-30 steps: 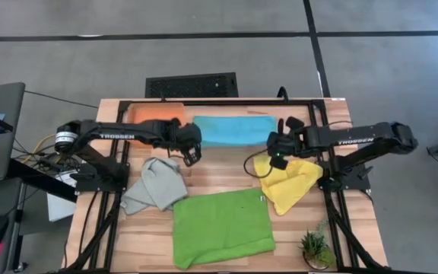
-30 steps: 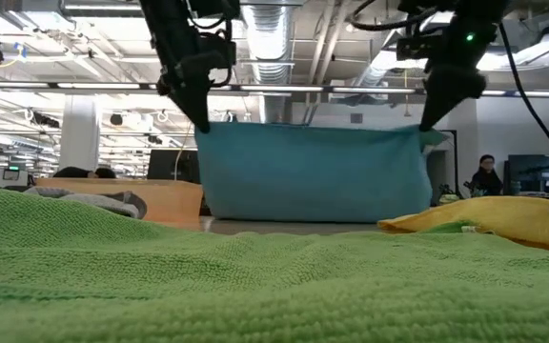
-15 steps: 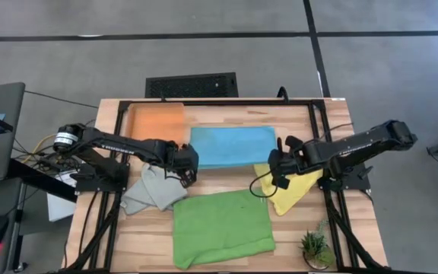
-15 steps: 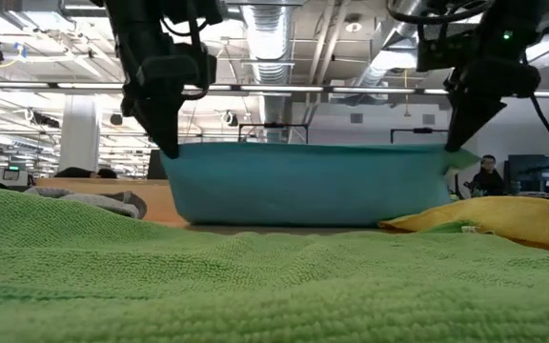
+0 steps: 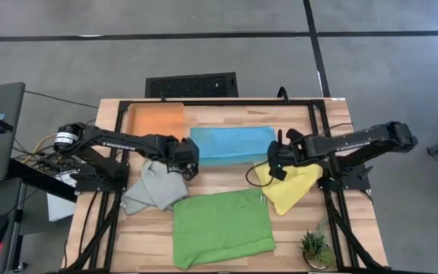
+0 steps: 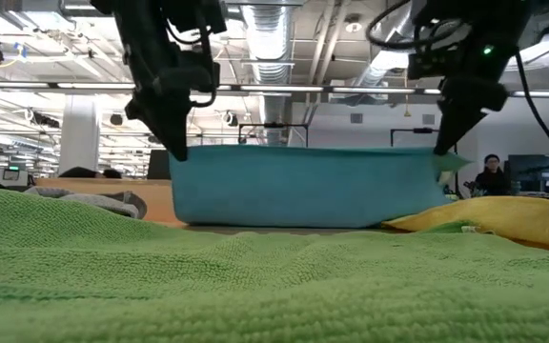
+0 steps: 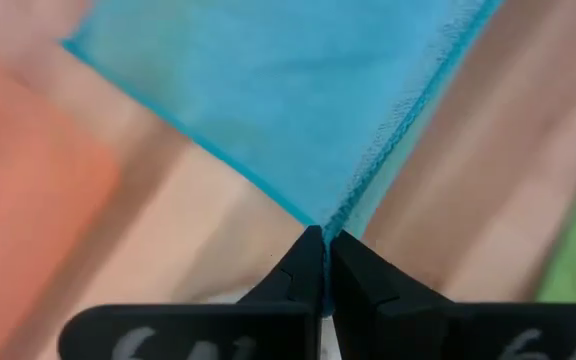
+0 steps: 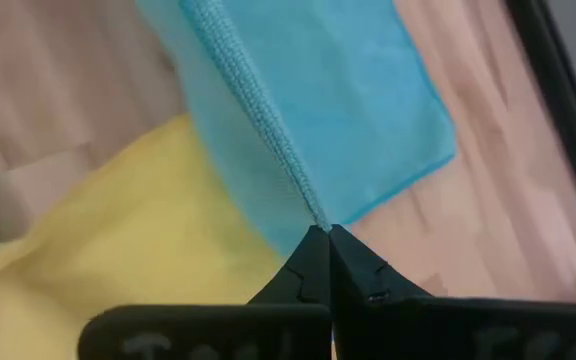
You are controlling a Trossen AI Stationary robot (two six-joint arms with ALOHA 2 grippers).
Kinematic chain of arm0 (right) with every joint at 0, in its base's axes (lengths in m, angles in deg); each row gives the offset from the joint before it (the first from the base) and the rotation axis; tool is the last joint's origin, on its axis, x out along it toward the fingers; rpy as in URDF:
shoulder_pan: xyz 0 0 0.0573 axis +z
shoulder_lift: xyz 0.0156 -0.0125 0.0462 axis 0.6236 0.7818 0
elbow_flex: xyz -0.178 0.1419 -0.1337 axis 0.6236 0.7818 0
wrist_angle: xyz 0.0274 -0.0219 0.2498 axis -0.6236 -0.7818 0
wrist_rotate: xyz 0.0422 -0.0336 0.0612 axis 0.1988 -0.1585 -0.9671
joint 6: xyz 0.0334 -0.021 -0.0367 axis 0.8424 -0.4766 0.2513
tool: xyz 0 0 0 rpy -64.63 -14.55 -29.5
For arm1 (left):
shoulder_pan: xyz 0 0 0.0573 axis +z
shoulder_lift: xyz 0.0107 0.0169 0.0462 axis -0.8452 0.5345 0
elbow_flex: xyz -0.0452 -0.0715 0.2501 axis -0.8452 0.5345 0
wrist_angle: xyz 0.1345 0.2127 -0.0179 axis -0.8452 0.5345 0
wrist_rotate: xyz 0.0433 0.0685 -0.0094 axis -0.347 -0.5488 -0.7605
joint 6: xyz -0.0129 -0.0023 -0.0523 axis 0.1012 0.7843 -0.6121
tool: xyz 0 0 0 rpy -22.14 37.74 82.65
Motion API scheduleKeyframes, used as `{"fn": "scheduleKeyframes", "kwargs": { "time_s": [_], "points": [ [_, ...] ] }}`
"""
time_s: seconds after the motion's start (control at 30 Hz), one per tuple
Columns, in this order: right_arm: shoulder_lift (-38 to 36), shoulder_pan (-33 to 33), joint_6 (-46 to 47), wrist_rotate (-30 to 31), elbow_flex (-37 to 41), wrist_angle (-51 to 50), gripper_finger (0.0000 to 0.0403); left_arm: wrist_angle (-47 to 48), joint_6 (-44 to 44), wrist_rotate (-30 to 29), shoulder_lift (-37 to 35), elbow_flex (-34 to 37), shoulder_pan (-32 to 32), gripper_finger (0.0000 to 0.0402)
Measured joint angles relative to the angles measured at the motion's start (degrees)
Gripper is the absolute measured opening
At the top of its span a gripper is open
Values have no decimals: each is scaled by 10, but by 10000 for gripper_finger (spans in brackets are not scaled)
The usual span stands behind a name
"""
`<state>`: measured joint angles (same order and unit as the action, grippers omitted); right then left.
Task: Fold microfiber towels
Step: Fold the blue microfiber cloth
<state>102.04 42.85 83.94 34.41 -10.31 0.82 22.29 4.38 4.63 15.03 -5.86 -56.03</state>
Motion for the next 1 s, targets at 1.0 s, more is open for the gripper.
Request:
{"fn": "scheduleKeyframes", "kwargs": {
  "time_s": [1.0],
  "points": [
    [172, -183, -147, 72, -1, 112, 8, -121, 129, -5, 108, -3, 156, 0]
  ]
}}
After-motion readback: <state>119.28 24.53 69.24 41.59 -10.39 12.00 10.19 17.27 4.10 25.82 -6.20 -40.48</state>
